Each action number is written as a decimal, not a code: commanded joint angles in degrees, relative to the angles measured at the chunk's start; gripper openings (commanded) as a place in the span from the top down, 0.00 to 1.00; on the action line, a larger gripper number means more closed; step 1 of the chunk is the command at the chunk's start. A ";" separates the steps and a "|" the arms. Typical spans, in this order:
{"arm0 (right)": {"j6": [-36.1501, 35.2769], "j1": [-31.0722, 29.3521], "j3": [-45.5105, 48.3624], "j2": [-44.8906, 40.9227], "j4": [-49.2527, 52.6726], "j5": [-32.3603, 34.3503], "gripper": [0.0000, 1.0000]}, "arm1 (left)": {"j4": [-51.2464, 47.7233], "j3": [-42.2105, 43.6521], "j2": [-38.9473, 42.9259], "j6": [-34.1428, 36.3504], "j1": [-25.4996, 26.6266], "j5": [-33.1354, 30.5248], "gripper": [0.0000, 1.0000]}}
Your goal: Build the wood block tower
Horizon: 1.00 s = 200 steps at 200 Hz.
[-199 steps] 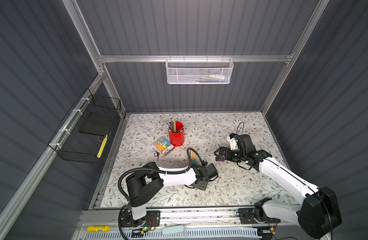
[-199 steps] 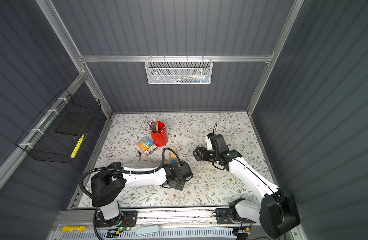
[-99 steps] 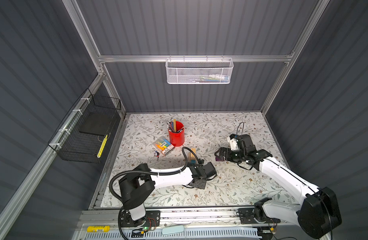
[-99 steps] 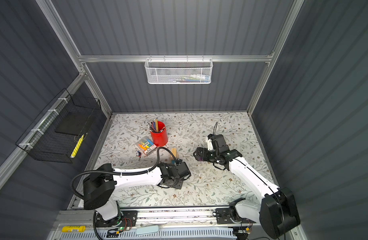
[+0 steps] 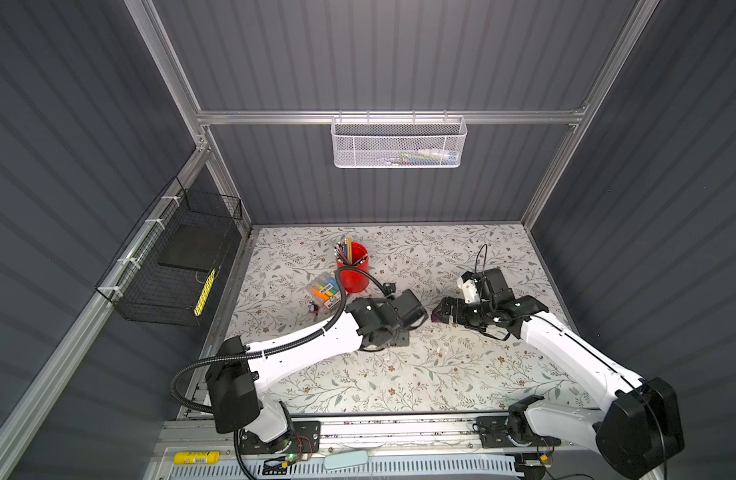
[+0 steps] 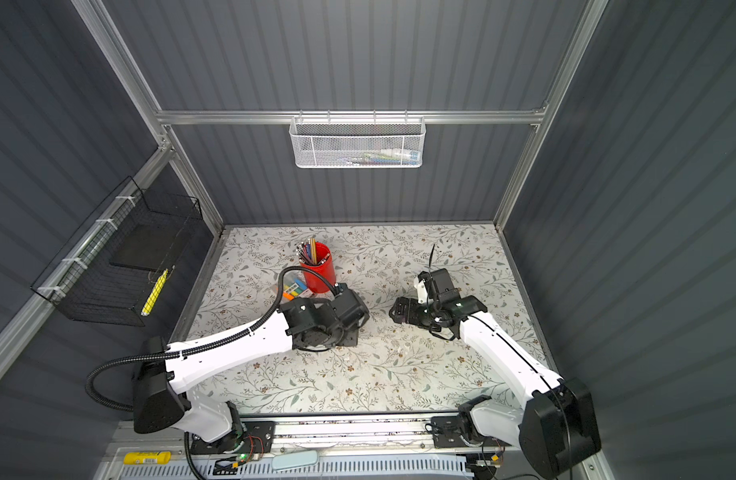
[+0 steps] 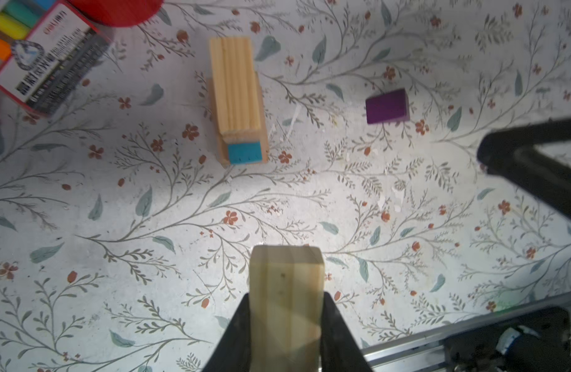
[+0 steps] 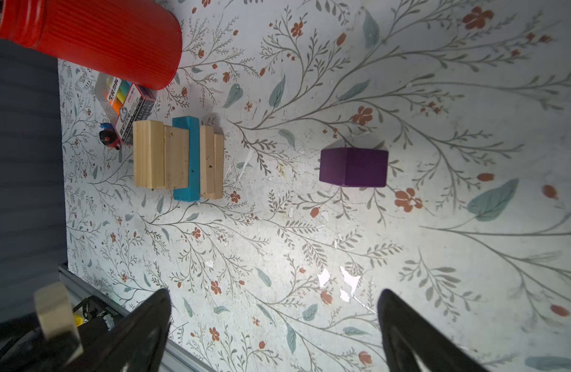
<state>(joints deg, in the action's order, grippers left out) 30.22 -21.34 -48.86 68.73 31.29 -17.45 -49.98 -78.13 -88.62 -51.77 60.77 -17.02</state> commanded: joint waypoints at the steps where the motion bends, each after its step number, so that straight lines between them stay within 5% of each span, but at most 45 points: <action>1: 2.71 0.34 -1.72 0.20 0.57 -1.17 0.01 | -2.23 -5.25 -0.63 -0.31 -4.29 -2.03 0.90; 89: 4.61 4.19 -3.09 2.66 2.37 -4.07 0.01 | -11.82 -24.15 -20.63 2.90 -10.26 -5.67 0.88; 200: 4.43 6.31 -2.05 2.46 1.98 -5.56 0.01 | -12.19 -25.56 -27.02 4.92 -11.03 -4.06 0.85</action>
<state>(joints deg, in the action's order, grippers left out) 34.48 -15.40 -50.72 71.00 32.49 -22.33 -61.67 -103.15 -114.30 -47.59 50.28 -21.41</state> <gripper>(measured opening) 0.989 0.317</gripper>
